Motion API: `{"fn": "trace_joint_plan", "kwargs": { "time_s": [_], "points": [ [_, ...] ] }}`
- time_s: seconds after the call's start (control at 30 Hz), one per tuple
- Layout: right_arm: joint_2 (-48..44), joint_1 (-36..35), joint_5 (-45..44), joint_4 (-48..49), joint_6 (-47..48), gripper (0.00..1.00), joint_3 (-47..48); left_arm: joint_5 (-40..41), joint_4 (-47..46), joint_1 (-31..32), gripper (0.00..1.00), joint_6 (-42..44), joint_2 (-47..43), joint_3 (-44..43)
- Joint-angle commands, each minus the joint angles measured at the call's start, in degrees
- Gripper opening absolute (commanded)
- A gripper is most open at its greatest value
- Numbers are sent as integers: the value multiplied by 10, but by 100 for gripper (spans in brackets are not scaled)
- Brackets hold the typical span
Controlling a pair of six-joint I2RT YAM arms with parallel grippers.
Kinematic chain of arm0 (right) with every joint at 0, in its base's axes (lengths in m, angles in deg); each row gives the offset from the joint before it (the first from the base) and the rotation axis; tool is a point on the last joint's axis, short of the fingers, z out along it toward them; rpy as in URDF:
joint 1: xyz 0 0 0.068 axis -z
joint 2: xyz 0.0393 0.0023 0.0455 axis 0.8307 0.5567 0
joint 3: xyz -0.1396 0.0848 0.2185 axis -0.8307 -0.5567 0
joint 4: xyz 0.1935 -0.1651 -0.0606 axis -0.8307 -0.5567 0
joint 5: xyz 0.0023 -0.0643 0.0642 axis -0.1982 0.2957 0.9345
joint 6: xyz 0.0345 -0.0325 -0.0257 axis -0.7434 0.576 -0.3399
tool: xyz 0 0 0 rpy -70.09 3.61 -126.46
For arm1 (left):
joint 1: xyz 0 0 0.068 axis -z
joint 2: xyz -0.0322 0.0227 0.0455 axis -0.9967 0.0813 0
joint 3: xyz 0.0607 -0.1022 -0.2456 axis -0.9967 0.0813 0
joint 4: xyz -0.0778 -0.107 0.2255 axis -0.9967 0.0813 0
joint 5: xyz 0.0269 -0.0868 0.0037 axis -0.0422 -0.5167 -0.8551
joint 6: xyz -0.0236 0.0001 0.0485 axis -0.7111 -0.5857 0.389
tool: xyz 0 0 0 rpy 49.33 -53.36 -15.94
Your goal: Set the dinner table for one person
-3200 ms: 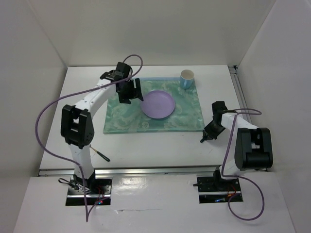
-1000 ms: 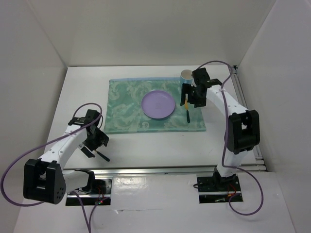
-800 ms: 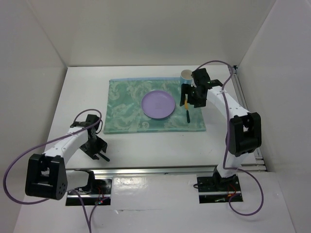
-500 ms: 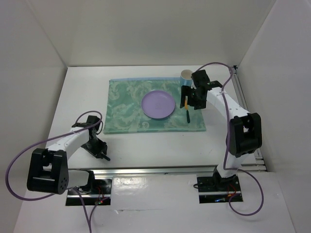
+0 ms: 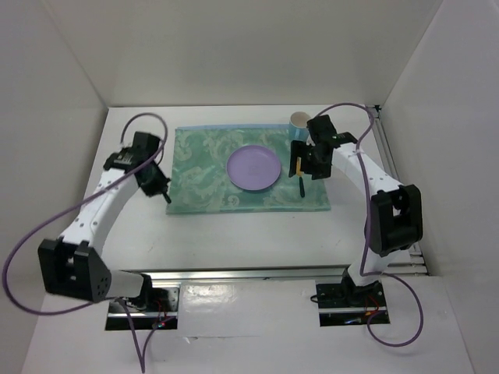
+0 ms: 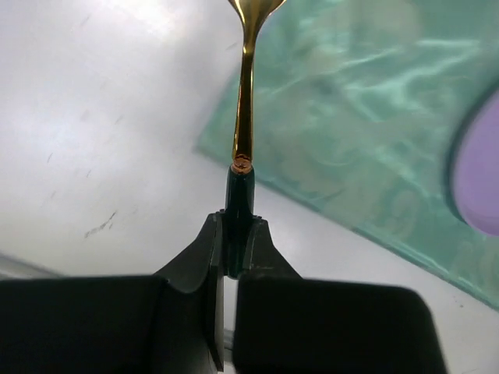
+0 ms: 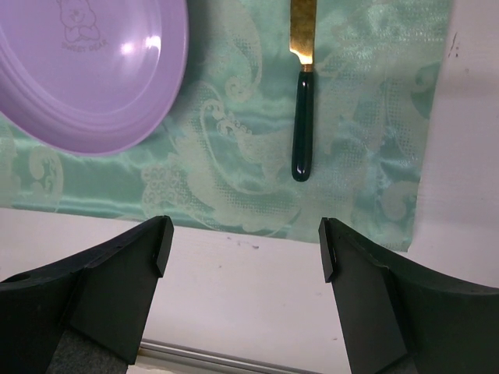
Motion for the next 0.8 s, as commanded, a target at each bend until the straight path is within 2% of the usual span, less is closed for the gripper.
{"fn": "trace_joint_plan", "kwargs": {
  "time_s": [0.0,0.03,0.07,0.17,0.2,0.23,0.37,0.43,0.77],
  "points": [
    [-47,-10,-16,9,-19,88,-12,26,9,58,0,113,125,-105],
    [-53,-10,-16,9,-26,88,-18,31,20,73,0,133,159,-162],
    [-65,-10,-27,9,-27,88,-18,32,20,82,0,147,219,-187],
    [-87,-10,-46,-1,-32,88,-31,4,29,102,0,207,307,-281],
    [-87,-10,-46,-1,-32,88,-31,0,51,102,0,222,364,-306],
    [-101,-10,-51,-9,-32,88,-37,10,61,118,0,222,388,-350],
    [-123,-10,-63,-15,-39,88,-67,21,67,135,0,235,461,-419],
    [-131,-5,-70,-20,-45,88,-78,-10,72,135,0,253,490,-453],
    [-136,-5,-92,-37,-45,88,-83,-26,55,135,0,246,541,-435]
  ]
}}
